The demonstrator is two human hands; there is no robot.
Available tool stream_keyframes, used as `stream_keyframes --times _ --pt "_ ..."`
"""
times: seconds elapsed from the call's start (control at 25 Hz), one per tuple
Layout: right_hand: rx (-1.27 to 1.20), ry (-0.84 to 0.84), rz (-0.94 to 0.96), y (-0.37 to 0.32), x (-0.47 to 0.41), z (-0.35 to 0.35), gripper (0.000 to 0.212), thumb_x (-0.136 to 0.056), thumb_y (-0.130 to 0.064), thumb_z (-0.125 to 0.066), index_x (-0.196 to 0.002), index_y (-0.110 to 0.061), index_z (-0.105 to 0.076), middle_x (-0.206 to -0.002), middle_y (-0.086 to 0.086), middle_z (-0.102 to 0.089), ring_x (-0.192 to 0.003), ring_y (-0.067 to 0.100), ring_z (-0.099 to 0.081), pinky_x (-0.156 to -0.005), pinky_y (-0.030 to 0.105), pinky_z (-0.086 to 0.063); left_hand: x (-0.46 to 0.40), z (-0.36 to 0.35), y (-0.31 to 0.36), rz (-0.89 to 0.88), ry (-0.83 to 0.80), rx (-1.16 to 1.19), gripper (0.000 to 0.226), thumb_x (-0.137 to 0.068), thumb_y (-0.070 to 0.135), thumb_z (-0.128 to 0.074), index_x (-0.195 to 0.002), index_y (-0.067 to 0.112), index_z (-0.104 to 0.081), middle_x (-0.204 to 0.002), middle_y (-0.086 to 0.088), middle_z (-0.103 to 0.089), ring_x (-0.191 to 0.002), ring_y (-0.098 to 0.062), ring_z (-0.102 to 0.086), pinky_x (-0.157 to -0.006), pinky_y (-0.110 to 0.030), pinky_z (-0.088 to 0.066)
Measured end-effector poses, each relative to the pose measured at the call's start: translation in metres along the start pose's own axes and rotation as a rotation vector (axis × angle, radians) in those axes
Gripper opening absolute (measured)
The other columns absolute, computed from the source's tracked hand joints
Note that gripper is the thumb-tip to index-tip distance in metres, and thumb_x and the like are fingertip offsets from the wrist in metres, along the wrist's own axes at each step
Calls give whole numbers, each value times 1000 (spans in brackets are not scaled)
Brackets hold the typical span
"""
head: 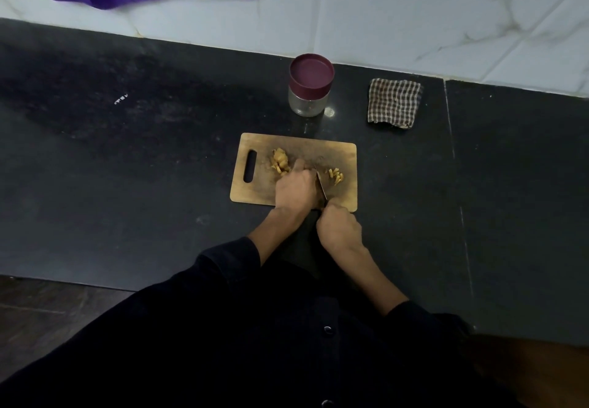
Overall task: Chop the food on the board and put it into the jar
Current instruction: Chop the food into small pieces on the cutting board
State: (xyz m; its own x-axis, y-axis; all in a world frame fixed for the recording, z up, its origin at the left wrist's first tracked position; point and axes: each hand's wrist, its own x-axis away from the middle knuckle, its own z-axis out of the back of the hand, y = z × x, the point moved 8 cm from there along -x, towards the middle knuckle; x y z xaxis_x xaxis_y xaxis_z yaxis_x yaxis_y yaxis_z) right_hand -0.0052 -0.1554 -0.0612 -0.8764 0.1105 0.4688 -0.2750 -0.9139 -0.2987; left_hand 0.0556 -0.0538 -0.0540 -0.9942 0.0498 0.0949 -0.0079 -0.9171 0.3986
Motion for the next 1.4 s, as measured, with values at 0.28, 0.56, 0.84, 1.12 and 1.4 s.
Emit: stream_keyframes --times 0.28,0.56,0.84,1.12,1.4 --pt "-710 -150 -179 36 -4 -21 22 -102 -34 -42 -109 -15 -52 -67 6 -49 -46 17 -45 -41 28 -39 -1 -3 -15 92 37 193 20 -95 22 -52 -97 14 -71 -114 -4 -54 -93 -23 -61 -78 -40 -53" --pt "-291 -3 46 14 -5 0 29 -104 -33 -40 -108 -9 -55 -101 14 -63 -95 34 -62 -82 46 -52 0 -1 -14 100 56 241 20 -94 21 -56 -105 16 -71 -116 -3 -56 -97 -21 -61 -82 -41 -53" --pt "-166 9 76 9 -7 -1 28 -104 -31 -39 -110 -7 -54 -107 16 -63 -100 34 -60 -74 38 -42 -1 0 -16 106 60 240 19 -92 18 -58 -107 18 -71 -116 -2 -57 -99 -19 -61 -84 -37 -53" --pt "-107 -34 56 4 -7 -2 24 -103 -24 -41 -115 -6 -52 -108 15 -63 -98 33 -62 -76 42 -48 -1 -1 -17 107 65 254 18 -92 19 -59 -105 18 -71 -115 0 -59 -98 -18 -61 -83 -37 -53" --pt "-246 -45 2 10 -4 -7 28 -104 -27 -40 -112 -5 -54 -108 17 -62 -96 36 -63 -78 48 -55 -3 -1 -18 102 62 240 17 -92 20 -59 -102 19 -72 -112 -1 -61 -97 -17 -61 -82 -38 -54"
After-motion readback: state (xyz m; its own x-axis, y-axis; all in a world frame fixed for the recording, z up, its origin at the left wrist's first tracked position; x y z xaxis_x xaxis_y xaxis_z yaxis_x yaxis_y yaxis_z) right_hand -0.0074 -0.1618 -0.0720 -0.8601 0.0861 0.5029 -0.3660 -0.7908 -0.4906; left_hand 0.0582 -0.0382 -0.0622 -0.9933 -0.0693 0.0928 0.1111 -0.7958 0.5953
